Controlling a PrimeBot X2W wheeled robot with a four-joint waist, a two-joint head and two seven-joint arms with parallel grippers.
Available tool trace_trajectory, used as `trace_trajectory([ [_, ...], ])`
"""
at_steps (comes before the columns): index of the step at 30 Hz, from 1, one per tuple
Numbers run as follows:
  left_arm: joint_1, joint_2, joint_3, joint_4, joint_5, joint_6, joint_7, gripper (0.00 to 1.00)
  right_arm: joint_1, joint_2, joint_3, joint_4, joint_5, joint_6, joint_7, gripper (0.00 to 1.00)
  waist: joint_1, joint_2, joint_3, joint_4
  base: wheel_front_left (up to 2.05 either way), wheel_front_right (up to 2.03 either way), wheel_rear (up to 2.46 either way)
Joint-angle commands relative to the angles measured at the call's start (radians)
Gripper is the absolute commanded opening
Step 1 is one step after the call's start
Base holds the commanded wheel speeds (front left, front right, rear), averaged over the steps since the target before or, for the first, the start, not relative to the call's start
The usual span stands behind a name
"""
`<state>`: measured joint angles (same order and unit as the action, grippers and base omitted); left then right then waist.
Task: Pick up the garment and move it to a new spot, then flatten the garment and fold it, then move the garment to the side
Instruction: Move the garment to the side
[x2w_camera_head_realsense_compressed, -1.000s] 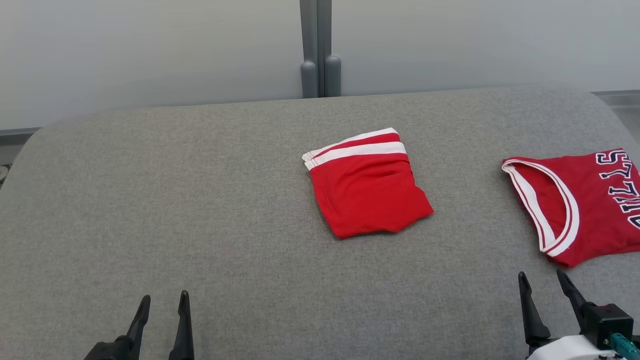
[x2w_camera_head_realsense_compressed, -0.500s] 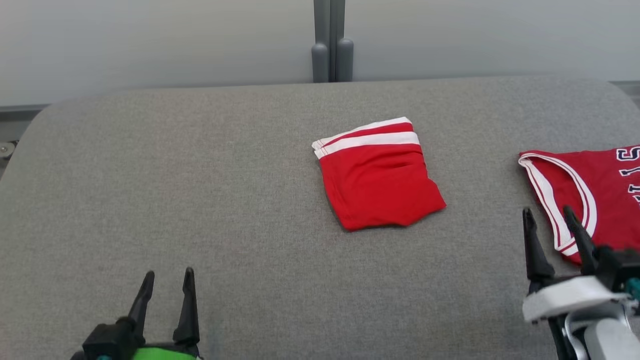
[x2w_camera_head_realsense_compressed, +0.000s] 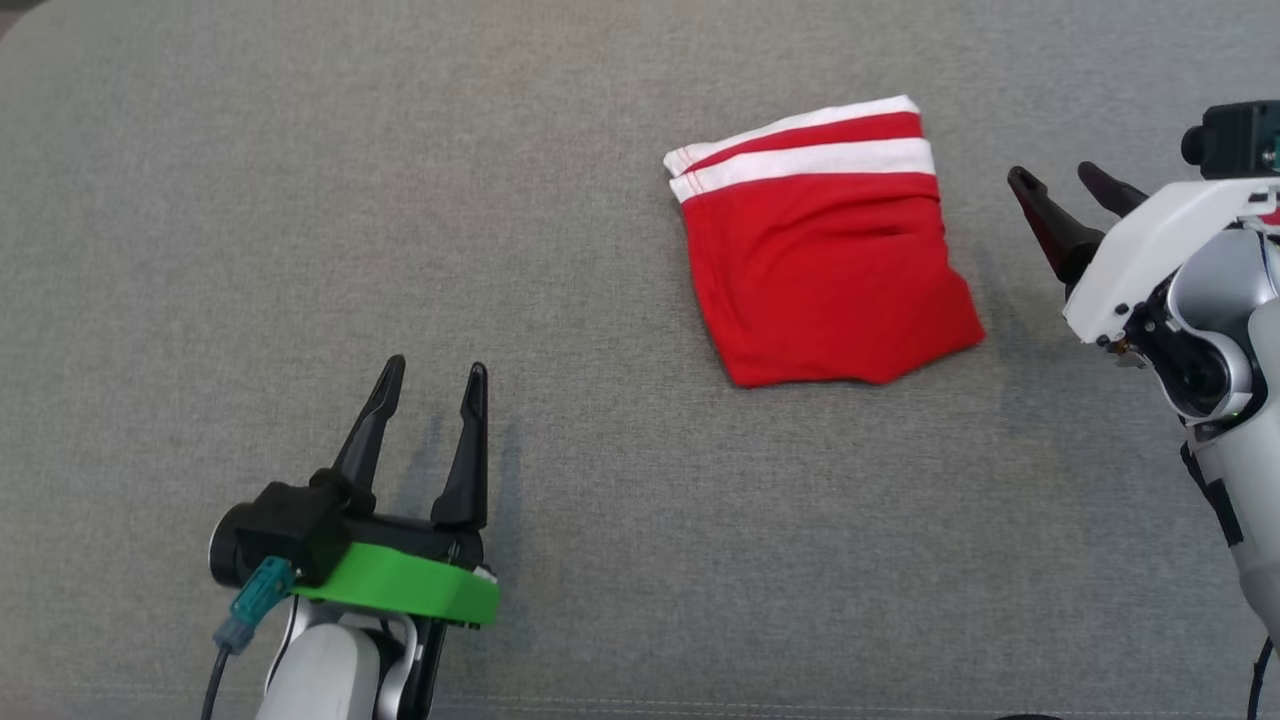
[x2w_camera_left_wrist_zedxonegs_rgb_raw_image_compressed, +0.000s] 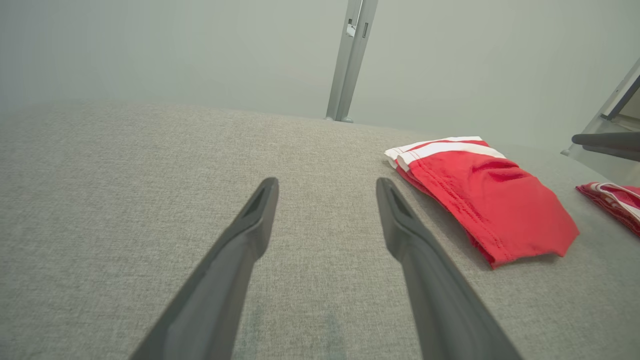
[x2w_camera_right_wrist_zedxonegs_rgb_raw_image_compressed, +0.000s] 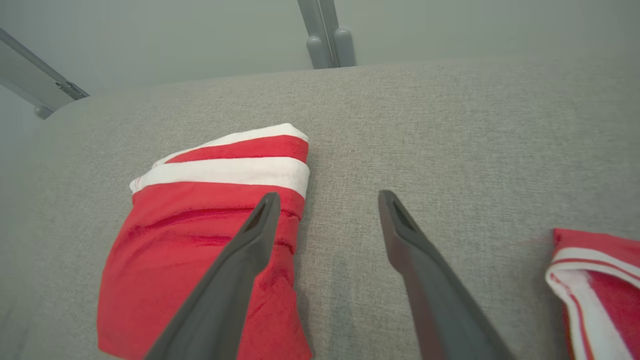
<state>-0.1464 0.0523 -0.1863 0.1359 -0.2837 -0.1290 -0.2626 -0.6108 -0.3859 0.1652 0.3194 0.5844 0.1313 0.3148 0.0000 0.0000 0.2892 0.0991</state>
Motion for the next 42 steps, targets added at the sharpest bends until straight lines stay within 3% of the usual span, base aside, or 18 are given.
trace_trajectory([
  [1,-0.044,-0.001,-0.018,0.007,-0.013,-0.002,-0.002,1.0,-0.046,-0.011,0.019,0.033,0.073,-0.001,0.076,1.0,0.0,0.0,0.133,0.112,0.0,0.0,0.0],
  [4,-0.066,0.0,-0.031,0.012,-0.032,-0.002,-0.002,1.0,-0.084,-0.02,0.034,0.087,0.125,-0.001,0.143,1.0,0.0,0.0,0.146,0.141,0.0,0.0,0.0],
  [15,-0.077,-0.001,-0.041,0.012,-0.058,0.003,-0.002,1.0,-0.134,-0.007,0.088,0.201,0.207,-0.001,0.234,1.0,0.0,0.0,0.151,0.168,0.0,0.0,0.0],
  [16,-0.078,-0.001,-0.042,0.012,-0.061,0.005,-0.002,1.0,-0.136,-0.004,0.091,0.208,0.214,-0.001,0.233,0.62,0.0,0.0,0.15,0.166,0.0,0.0,0.0],
  [17,-0.078,-0.001,-0.04,0.007,-0.062,0.011,-0.002,1.0,-0.147,0.008,0.091,0.209,0.229,-0.001,0.215,0.0,0.0,0.0,0.149,0.156,0.0,0.0,0.0],
  [22,-0.06,-0.001,-0.029,-0.002,-0.046,0.014,-0.002,1.0,-0.161,0.03,0.089,0.176,0.283,-0.001,0.167,0.0,0.0,0.0,0.135,0.093,0.0,0.0,0.0],
  [27,-0.042,0.0,0.012,-0.018,0.001,0.01,-0.002,1.0,-0.12,0.036,0.116,0.055,0.345,-0.001,0.123,0.0,0.0,0.0,0.145,-0.069,0.0,0.0,0.0],
  [36,-0.072,0.037,0.037,-0.021,0.056,-0.001,-0.002,1.0,0.05,-0.043,0.101,-0.158,0.379,-0.001,0.063,0.0,0.0,0.0,0.157,-0.304,0.0,0.0,0.0],
  [42,-0.095,0.06,0.028,-0.007,0.069,-0.002,-0.002,1.0,0.087,-0.105,0.028,-0.25,0.356,-0.001,0.113,0.0,0.0,0.0,0.167,-0.356,0.0,0.0,0.0],
])
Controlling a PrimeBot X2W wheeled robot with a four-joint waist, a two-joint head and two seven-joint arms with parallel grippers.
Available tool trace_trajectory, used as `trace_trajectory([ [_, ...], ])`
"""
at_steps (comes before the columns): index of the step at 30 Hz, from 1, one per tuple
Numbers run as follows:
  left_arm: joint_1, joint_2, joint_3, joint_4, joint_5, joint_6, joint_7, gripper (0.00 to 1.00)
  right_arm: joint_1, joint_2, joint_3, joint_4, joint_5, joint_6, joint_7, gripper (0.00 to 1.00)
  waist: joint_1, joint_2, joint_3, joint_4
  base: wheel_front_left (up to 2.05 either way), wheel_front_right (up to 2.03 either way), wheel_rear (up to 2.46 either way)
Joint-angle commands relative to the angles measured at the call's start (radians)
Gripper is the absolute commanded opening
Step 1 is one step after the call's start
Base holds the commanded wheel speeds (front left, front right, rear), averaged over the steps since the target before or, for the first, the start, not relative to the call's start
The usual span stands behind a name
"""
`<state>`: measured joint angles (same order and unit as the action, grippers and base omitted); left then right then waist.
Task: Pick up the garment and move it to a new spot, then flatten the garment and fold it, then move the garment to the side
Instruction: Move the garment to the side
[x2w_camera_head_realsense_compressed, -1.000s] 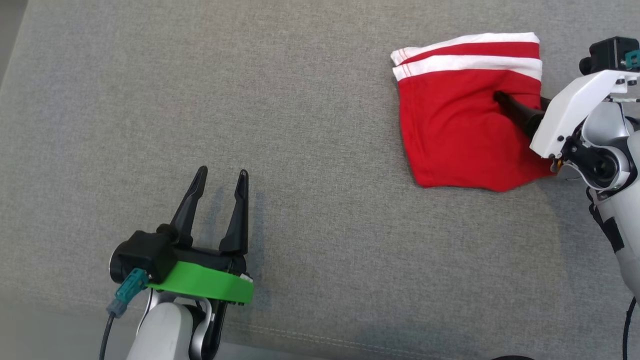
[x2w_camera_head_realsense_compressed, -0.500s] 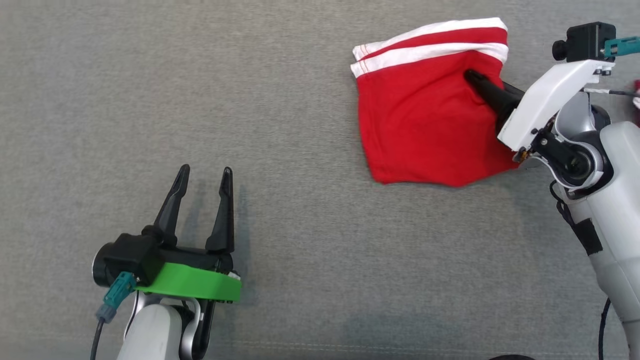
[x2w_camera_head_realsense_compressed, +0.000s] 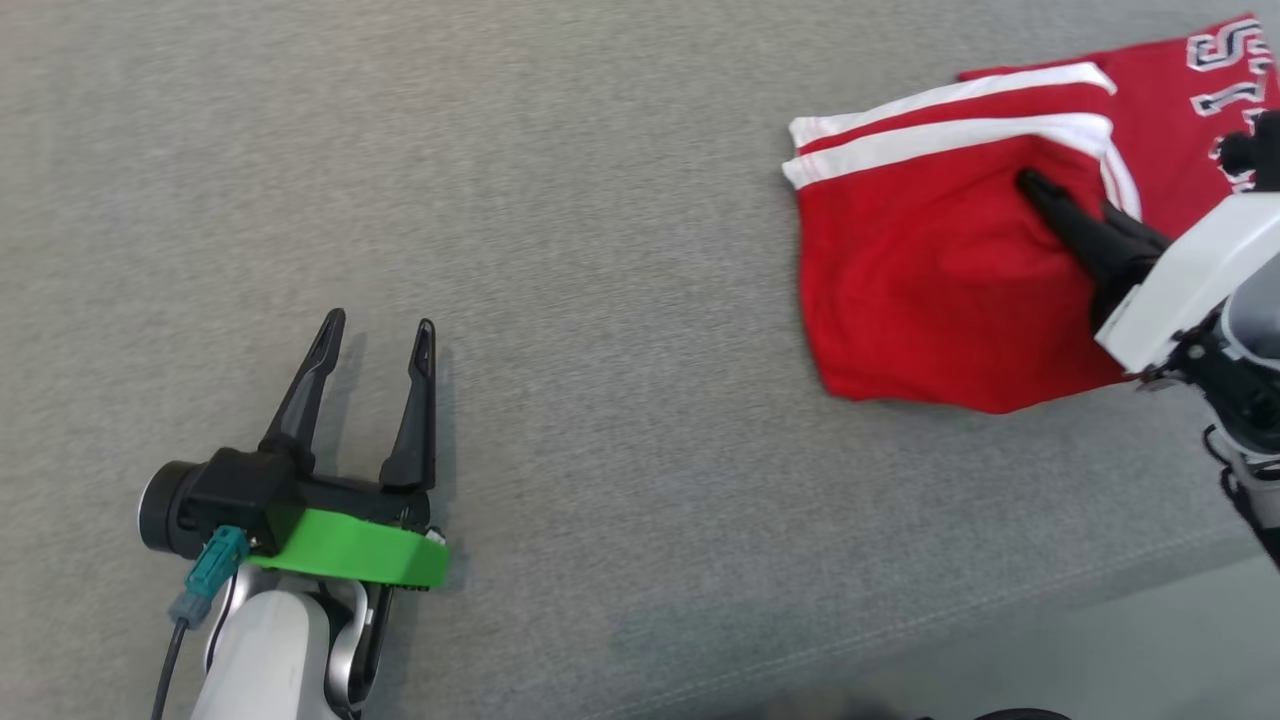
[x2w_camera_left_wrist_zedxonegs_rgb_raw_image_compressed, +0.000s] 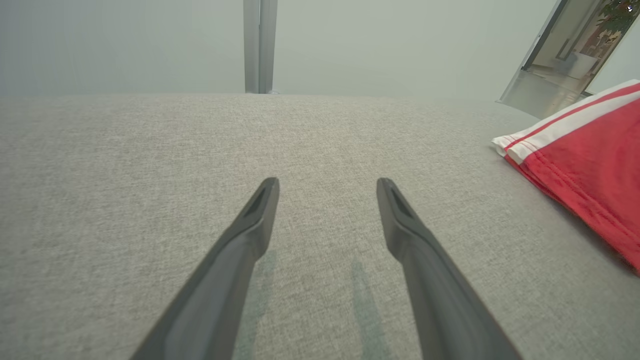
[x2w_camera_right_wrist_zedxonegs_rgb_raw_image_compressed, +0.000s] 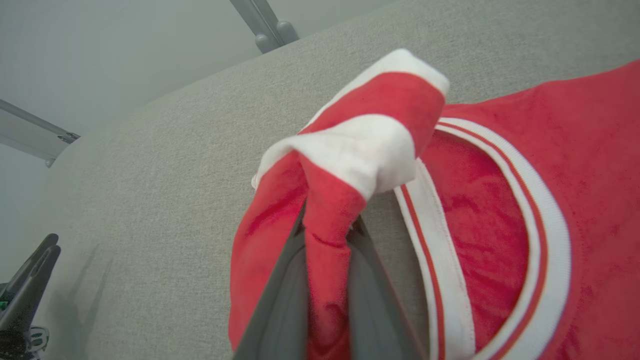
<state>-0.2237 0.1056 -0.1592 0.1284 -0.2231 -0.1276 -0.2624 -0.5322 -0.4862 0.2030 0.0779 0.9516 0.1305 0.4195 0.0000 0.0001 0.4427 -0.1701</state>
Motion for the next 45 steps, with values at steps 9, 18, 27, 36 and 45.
trace_trajectory([
  [9,-0.026,0.003,-0.025,0.019,-0.003,-0.003,-0.003,1.0,-0.105,-0.04,-0.094,0.012,-0.092,0.0,0.169,0.0,0.0,-0.0001,0.041,-0.04,0.0,0.0,0.0],
  [18,-0.043,-0.006,-0.028,0.022,-0.015,-0.004,-0.002,1.0,-0.244,-0.071,-0.167,0.13,-0.238,0.0,0.351,0.0,0.0,-0.0001,0.083,0.039,0.0,0.0,0.0],
  [27,-0.047,-0.005,-0.039,0.032,-0.018,-0.004,-0.001,1.0,-0.239,-0.125,-0.206,0.225,-0.374,0.0,0.367,0.0,0.0,-0.0001,0.106,0.07,0.0,0.0,0.0],
  [36,-0.068,0.0,-0.053,0.043,-0.016,-0.003,0.0,1.0,-0.24,-0.113,-0.239,0.338,-0.469,0.0,0.221,0.15,0.0,-0.0001,0.123,0.089,0.0,0.0,0.0],
  [45,-0.04,-0.012,-0.04,0.049,-0.018,-0.002,0.0,1.0,-0.222,-0.096,-0.221,0.423,-0.558,-0.001,0.005,1.0,0.0,-0.0001,0.082,0.094,0.0,0.0,0.0],
])
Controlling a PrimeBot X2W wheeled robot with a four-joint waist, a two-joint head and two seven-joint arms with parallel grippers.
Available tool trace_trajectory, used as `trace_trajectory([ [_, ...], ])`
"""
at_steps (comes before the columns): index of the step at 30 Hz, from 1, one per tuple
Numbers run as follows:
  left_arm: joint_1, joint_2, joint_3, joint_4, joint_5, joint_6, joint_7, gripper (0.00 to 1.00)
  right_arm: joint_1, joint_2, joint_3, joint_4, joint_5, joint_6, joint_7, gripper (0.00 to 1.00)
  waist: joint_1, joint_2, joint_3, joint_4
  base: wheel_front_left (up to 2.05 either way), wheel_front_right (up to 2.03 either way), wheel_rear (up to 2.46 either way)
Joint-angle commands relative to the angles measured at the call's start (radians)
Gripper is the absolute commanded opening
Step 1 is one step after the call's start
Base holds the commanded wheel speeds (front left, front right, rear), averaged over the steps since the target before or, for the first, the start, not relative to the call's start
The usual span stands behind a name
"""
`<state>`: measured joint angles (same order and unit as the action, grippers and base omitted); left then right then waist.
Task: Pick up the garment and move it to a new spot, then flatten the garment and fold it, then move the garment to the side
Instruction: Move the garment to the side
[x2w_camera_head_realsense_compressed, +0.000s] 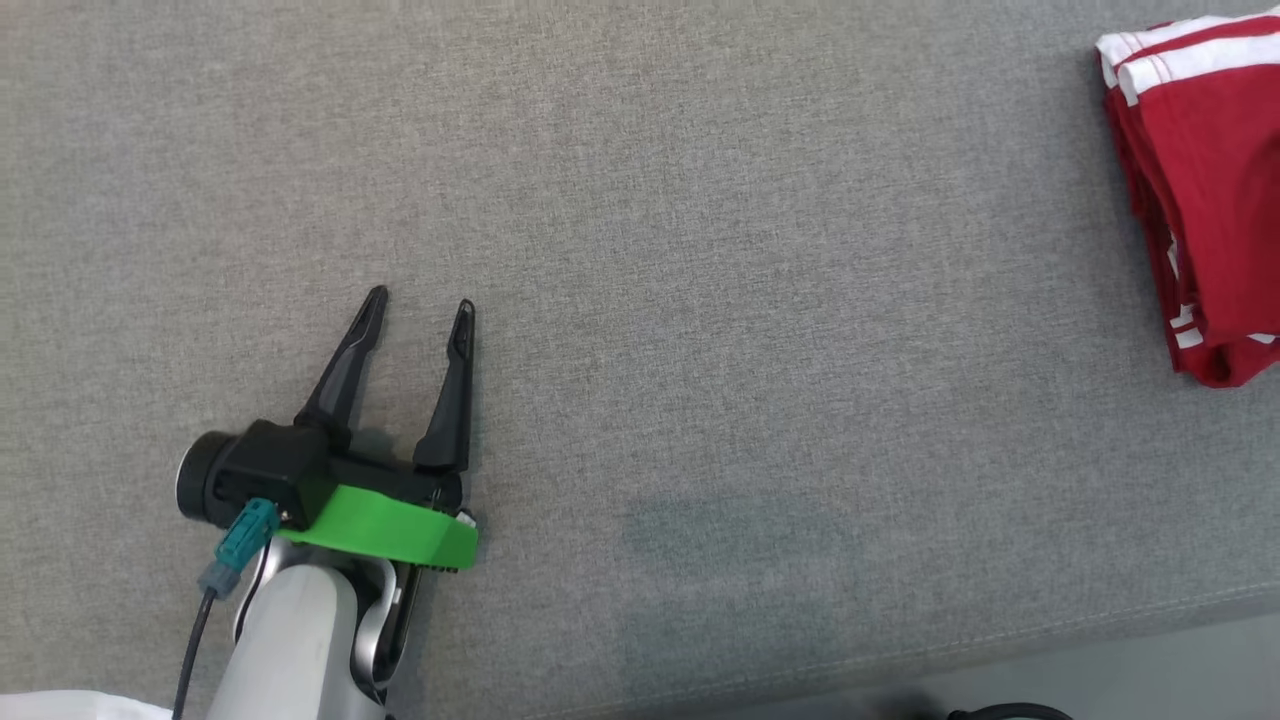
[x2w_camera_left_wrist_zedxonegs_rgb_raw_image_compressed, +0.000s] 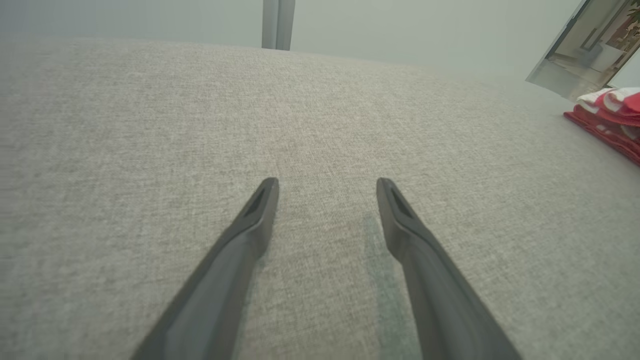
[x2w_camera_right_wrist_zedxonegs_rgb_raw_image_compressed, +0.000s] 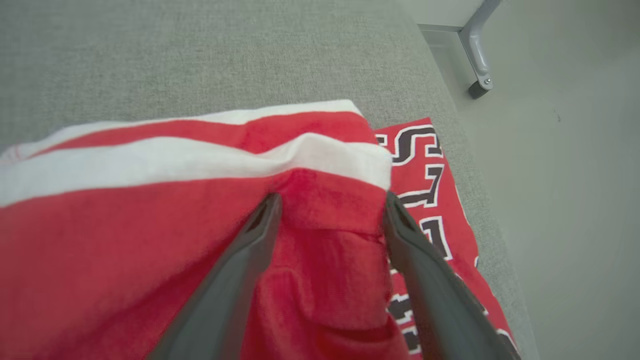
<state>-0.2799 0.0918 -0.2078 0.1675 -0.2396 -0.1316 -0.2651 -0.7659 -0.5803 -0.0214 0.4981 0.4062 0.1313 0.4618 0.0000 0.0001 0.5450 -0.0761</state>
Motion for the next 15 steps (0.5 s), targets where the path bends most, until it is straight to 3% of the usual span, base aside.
trace_trajectory([
  [1,0.023,-0.002,0.009,0.011,-0.003,0.002,0.002,1.0,0.018,-0.01,0.01,0.0,-0.024,-0.001,-0.075,1.0,0.0,-0.0001,-0.032,0.001,0.0,0.0,0.0],
  [10,0.103,-0.024,0.037,0.048,-0.028,0.002,0.002,1.0,0.154,0.006,0.033,-0.111,0.05,-0.001,-0.349,1.0,0.0,-0.0001,-0.191,0.031,0.0,0.0,0.0],
  [15,0.173,-0.029,0.07,0.09,-0.025,0.003,0.002,1.0,0.289,0.069,-0.001,-0.19,0.044,-0.001,-0.488,1.0,0.0,-0.0001,-0.298,0.051,0.0,0.0,0.0],
])
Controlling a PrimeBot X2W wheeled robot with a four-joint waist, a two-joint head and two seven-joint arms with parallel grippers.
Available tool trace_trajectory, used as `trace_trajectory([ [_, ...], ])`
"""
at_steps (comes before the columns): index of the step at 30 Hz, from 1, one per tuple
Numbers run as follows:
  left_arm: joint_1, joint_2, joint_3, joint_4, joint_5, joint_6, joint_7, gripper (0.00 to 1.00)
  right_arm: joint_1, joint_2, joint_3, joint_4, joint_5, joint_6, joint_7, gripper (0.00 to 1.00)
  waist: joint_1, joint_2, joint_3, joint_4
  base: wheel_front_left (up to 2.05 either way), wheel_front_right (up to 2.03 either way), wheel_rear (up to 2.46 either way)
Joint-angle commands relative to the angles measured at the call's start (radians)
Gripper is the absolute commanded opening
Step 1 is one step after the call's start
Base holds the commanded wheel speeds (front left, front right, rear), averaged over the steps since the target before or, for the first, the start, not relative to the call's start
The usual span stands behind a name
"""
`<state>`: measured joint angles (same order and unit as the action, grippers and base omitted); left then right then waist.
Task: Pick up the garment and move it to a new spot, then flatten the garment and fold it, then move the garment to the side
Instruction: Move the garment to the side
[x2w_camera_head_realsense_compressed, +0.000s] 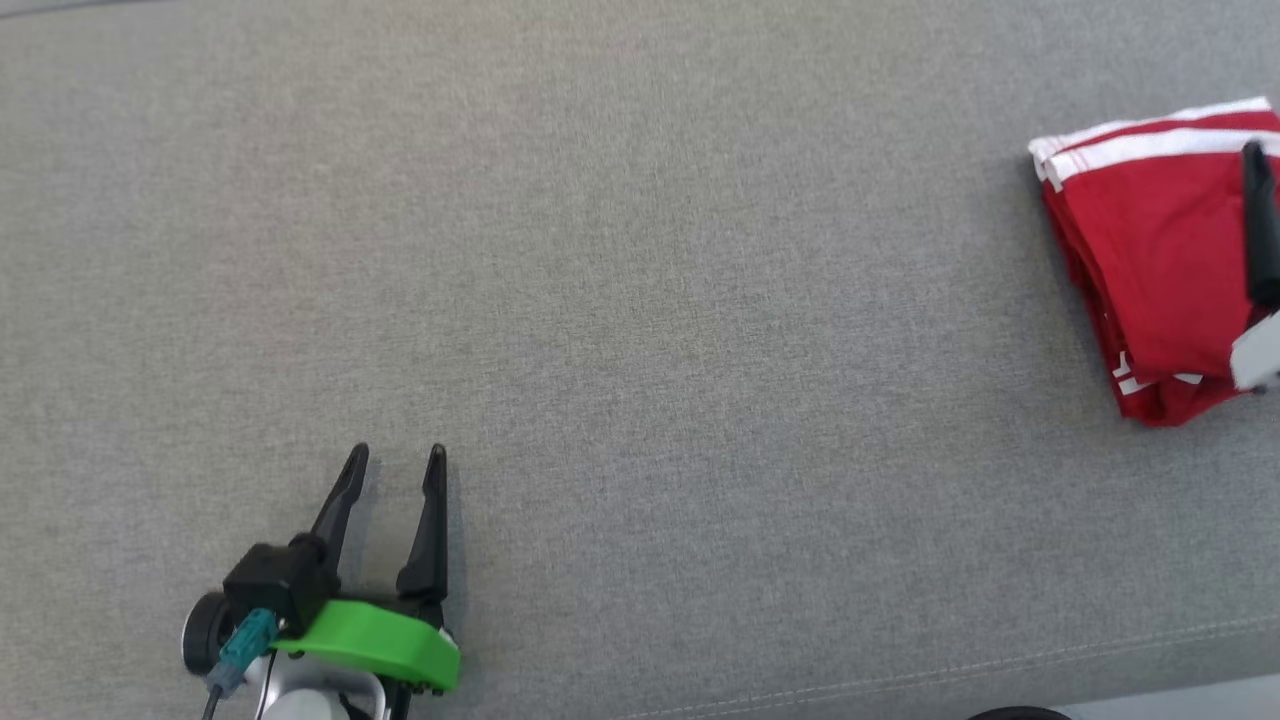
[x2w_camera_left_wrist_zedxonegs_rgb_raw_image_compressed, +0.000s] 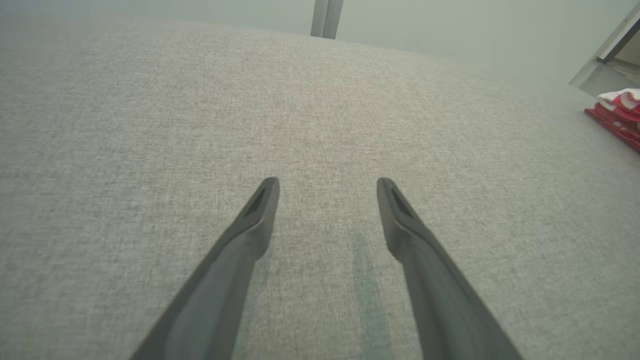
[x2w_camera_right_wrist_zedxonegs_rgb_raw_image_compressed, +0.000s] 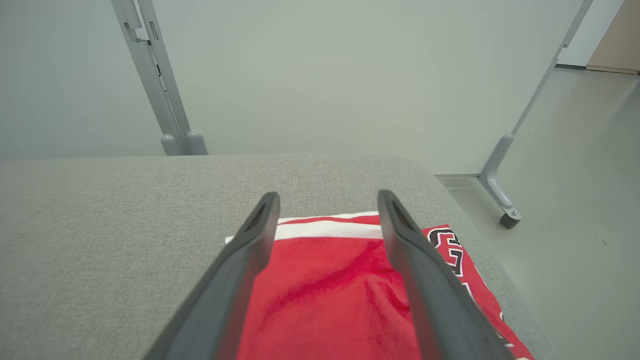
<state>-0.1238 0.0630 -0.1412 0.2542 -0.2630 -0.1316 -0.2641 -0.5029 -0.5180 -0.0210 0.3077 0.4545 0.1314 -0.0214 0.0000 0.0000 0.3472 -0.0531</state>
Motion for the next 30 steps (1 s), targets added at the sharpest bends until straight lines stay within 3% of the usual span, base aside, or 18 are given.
trace_trajectory([
  [1,0.029,0.0,0.009,0.013,0.004,0.004,0.001,1.0,0.06,0.023,-0.008,-0.01,-0.015,-0.002,-0.03,1.0,0.0,0.0,-0.123,0.033,0.0,0.0,0.0],
  [11,0.119,-0.004,0.082,0.062,-0.01,0.007,0.001,1.0,0.328,0.28,-0.08,-0.012,-0.136,-0.002,-0.214,1.0,0.0,0.0,-0.263,0.059,0.0,0.0,0.0],
  [16,0.154,-0.004,0.112,0.056,0.02,0.006,0.001,1.0,0.412,0.386,-0.119,0.024,-0.273,-0.002,-0.244,1.0,0.0,0.0,-0.305,0.074,0.0,0.0,0.0],
  [20,0.17,-0.005,0.12,0.057,0.032,0.004,0.001,1.0,0.462,0.435,-0.098,-0.016,-0.358,-0.001,-0.243,1.0,0.0,0.0,-0.324,0.077,0.0,0.0,0.0],
  [30,0.151,-0.007,0.125,0.073,0.036,0.001,0.001,1.0,0.515,0.462,-0.013,-0.08,-0.461,-0.001,-0.244,1.0,0.0,0.0,-0.358,0.081,0.0,0.0,0.0],
])
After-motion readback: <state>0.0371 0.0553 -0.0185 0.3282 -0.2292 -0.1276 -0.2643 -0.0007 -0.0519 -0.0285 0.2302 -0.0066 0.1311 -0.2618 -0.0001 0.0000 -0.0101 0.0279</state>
